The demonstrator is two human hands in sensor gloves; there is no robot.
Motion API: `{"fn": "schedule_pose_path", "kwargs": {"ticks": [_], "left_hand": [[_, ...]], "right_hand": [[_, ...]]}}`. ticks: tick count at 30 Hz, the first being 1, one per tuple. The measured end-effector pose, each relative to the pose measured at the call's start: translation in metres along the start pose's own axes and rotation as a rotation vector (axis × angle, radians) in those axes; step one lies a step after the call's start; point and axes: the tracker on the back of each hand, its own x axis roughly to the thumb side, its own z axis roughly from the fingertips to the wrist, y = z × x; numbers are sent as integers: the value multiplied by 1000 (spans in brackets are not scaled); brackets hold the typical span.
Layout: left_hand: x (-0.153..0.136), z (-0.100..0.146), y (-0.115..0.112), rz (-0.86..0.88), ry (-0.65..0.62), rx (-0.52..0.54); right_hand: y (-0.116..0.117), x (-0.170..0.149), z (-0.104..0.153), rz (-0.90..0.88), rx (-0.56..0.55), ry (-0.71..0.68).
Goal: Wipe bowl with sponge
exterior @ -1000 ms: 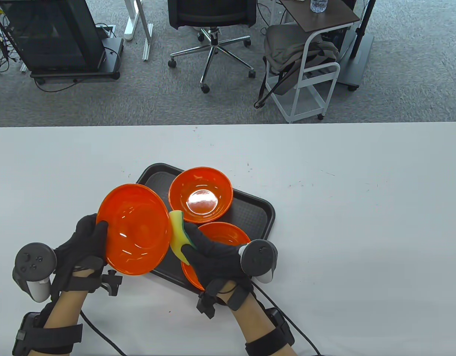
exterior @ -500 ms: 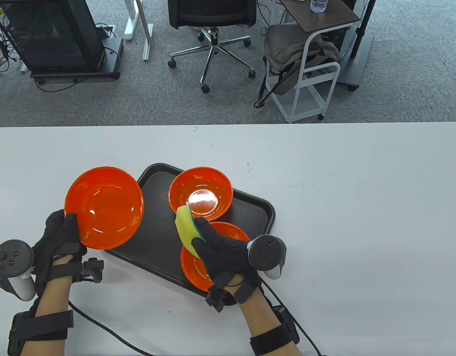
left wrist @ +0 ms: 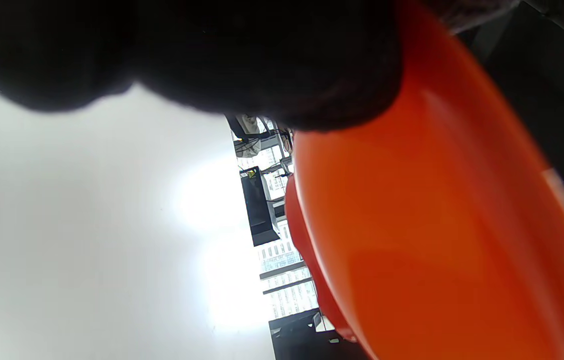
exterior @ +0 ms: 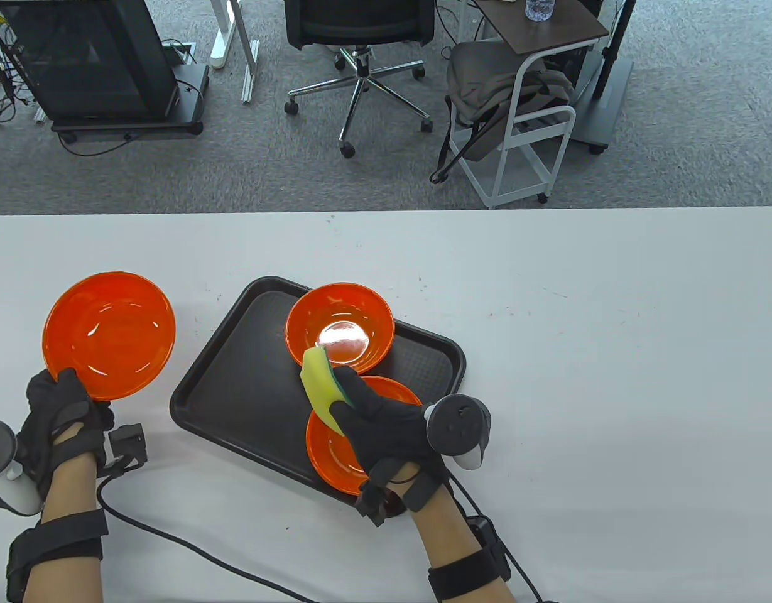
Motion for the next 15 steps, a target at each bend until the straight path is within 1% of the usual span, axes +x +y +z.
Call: {"fn": "schedule_pose_path", "kwargs": {"ticks": [5, 11, 15], "left_hand": [[-12, -3, -1, -14, 64, 6], [-36, -4, -10, -75, 171, -22], [-44, -5, -12, -74, 217, -31]], "right_hand": [[0, 0, 0, 7, 10, 3], [1, 0, 0, 5, 22, 7], [1, 0, 0, 7, 26, 11]]}}
